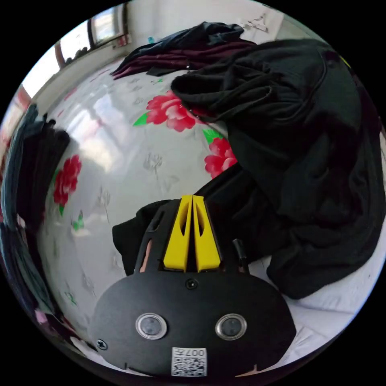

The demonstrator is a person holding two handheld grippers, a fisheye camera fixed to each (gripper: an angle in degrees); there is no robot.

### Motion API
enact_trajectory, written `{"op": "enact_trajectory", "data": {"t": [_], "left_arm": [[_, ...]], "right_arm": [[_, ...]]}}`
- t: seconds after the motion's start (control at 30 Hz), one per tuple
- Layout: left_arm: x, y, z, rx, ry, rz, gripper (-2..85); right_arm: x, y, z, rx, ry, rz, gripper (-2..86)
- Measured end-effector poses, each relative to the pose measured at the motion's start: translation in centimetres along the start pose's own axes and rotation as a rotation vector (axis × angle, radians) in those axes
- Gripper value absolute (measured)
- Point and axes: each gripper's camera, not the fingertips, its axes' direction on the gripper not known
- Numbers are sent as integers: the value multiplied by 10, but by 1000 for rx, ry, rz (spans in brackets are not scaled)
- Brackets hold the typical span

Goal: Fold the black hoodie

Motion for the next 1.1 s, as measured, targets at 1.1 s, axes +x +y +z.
{"op": "enact_trajectory", "data": {"t": [1.1], "left_arm": [[20,18,-102,-64,232,-497,61]], "right_arm": [[90,-11,142,-373,-470,15,63]]}}
